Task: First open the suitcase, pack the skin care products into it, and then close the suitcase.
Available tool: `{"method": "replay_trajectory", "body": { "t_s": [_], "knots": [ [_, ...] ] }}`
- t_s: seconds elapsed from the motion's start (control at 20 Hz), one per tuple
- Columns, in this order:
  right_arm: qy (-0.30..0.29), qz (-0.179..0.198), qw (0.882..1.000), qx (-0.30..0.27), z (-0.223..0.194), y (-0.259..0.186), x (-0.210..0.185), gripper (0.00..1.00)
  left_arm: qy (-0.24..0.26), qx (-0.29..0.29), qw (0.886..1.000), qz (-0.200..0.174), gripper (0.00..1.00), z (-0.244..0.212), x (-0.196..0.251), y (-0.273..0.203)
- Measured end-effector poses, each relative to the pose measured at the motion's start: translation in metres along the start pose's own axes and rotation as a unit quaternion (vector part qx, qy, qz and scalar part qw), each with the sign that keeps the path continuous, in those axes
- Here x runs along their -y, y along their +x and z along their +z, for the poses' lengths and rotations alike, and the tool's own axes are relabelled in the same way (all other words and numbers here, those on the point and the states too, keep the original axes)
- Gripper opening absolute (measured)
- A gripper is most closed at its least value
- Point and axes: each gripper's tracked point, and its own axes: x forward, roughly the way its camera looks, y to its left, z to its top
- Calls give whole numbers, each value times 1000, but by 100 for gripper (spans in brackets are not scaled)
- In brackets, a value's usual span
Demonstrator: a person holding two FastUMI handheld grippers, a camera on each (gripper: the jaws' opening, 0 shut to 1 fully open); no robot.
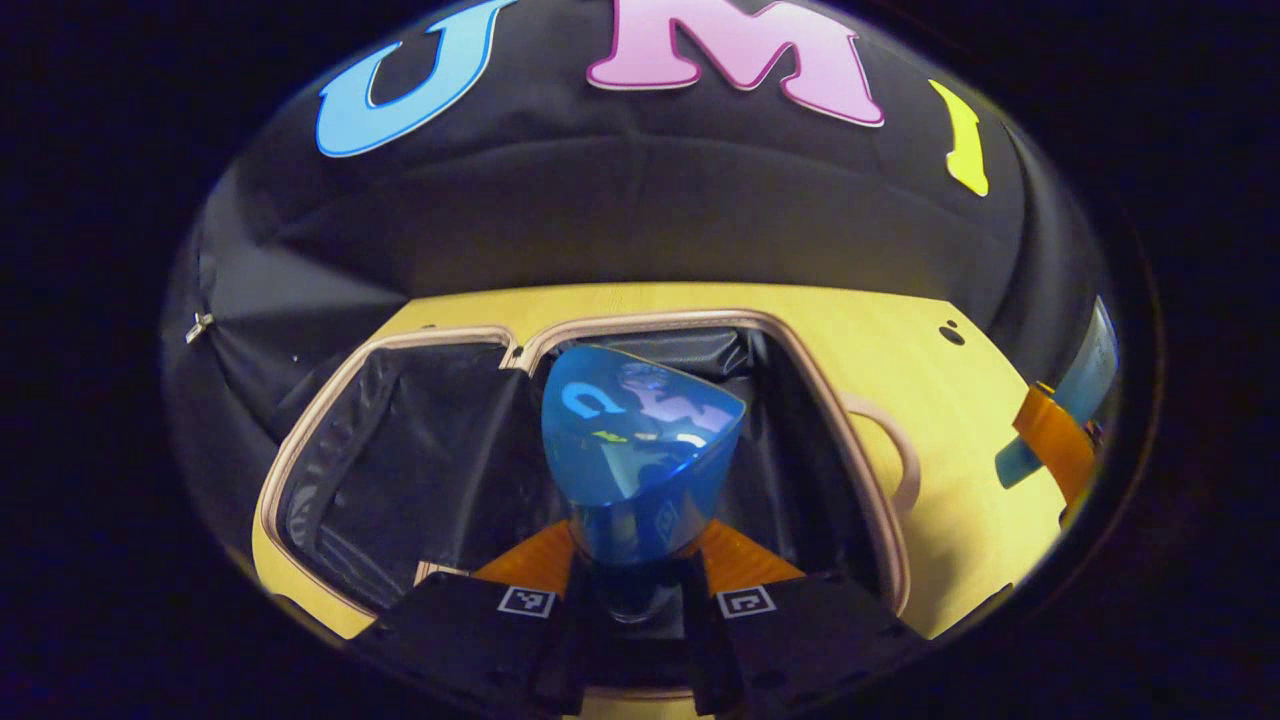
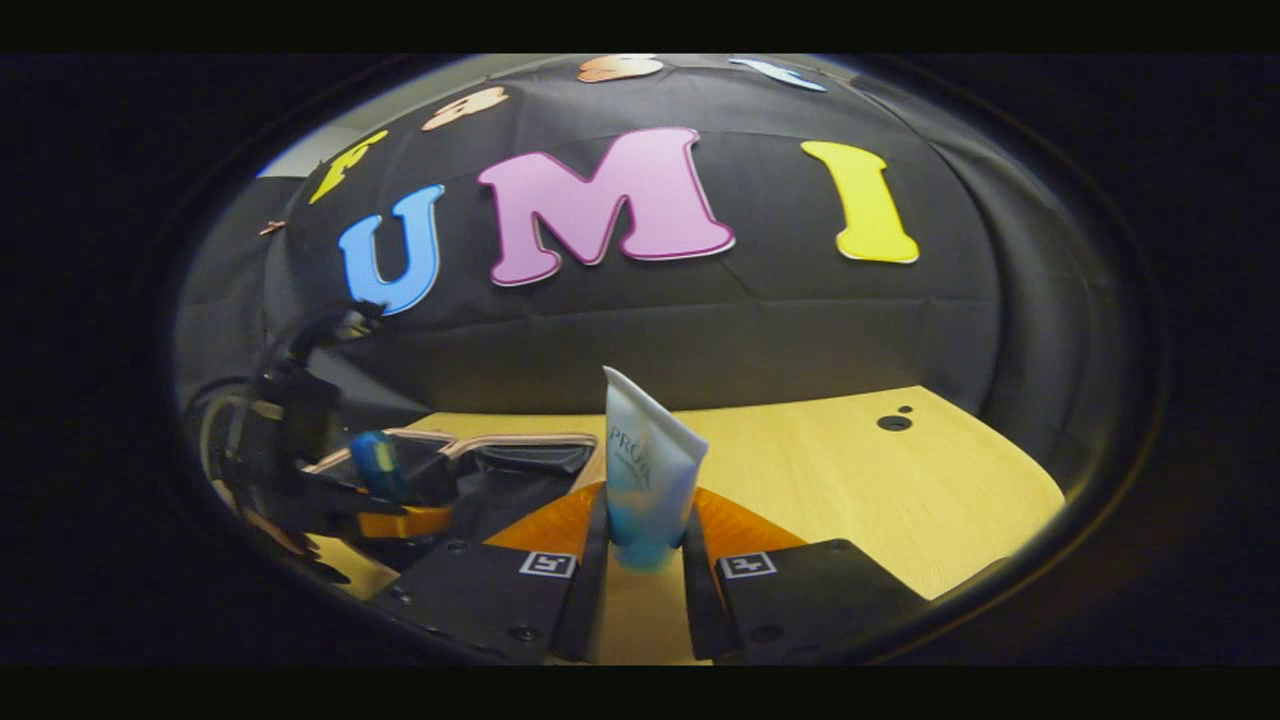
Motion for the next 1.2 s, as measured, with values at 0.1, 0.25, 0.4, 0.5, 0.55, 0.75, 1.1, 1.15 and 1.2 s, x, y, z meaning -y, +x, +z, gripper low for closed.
{"method": "replay_trajectory", "body": {
  "t_s": [0.1,0.25,0.4,0.5,0.55,0.75,1.1,1.15,1.2],
  "knots": [
    [-3,13,1000,0,6,-3,-15,37,1,-28,1000,-10,47,-6,-5,13],
    [11,16,1000,-10,10,-16,-24,37,6,-76,997,-32,47,-11,-2,29],
    [22,7,1000,-19,9,-38,-18,37,26,-121,991,-44,47,-11,0,43],
    [30,12,999,-35,8,-56,-17,37,34,-153,987,-44,43,-11,1,44],
    [28,17,999,-32,15,-66,-18,37,40,-154,986,-41,44,-6,0,49],
    [12,25,999,-43,25,-95,-14,36,40,-165,985,-14,46,-3,-5,48],
    [15,44,997,-60,63,-74,-35,37,12,-21,1000,-10,89,63,-37,-28],
    [27,47,996,-68,64,-66,-41,36,24,2,1000,4,95,71,-53,-47],
    [34,50,995,-77,64,-55,-48,37,30,27,999,12,95,79,-66,-69]
  ]
}}
